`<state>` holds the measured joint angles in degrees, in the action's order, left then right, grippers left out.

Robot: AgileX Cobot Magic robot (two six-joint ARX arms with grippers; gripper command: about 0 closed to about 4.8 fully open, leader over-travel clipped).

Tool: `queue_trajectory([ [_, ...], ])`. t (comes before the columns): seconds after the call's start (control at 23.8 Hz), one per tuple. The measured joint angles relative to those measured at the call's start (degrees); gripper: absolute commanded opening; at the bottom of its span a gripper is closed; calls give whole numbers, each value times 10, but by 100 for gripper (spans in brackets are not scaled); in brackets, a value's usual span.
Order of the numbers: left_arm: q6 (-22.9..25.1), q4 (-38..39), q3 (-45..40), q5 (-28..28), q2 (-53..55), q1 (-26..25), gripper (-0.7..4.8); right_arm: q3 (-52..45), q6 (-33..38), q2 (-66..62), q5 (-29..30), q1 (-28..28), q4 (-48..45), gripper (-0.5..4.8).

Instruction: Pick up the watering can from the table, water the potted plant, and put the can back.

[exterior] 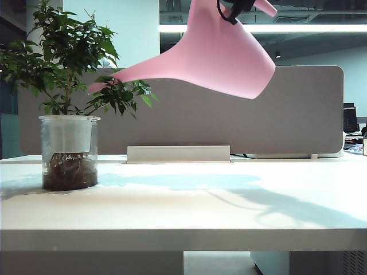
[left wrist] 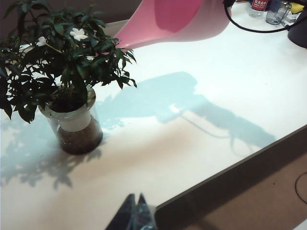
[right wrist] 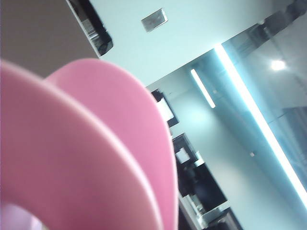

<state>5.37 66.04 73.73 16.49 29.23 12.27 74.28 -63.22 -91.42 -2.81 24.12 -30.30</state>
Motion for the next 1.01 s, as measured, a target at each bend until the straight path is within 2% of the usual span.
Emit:
queue_trajectory([
  [0.21, 0, 0, 0, 0, 0, 0, -5, -1, 66, 0, -36, 0, 49, -6],
  [0.29, 0, 0, 0, 0, 0, 0, -5, -2, 128, 0, -49, -1, 58, -6],
  [0.46, 0, 0, 0, 0, 0, 0, -5, -8, 211, 0, -78, -1, 48, -6],
  [0.63, 0, 0, 0, 0, 0, 0, -5, -73, 287, 3, -108, -2, 28, -6],
  [0.92, 0, 0, 0, 0, 0, 0, -5, -213, 431, 5, -122, -21, -92, -6],
  [1.01, 0, 0, 0, 0, 0, 0, -5, -257, 492, 4, -122, -42, -157, -6],
])
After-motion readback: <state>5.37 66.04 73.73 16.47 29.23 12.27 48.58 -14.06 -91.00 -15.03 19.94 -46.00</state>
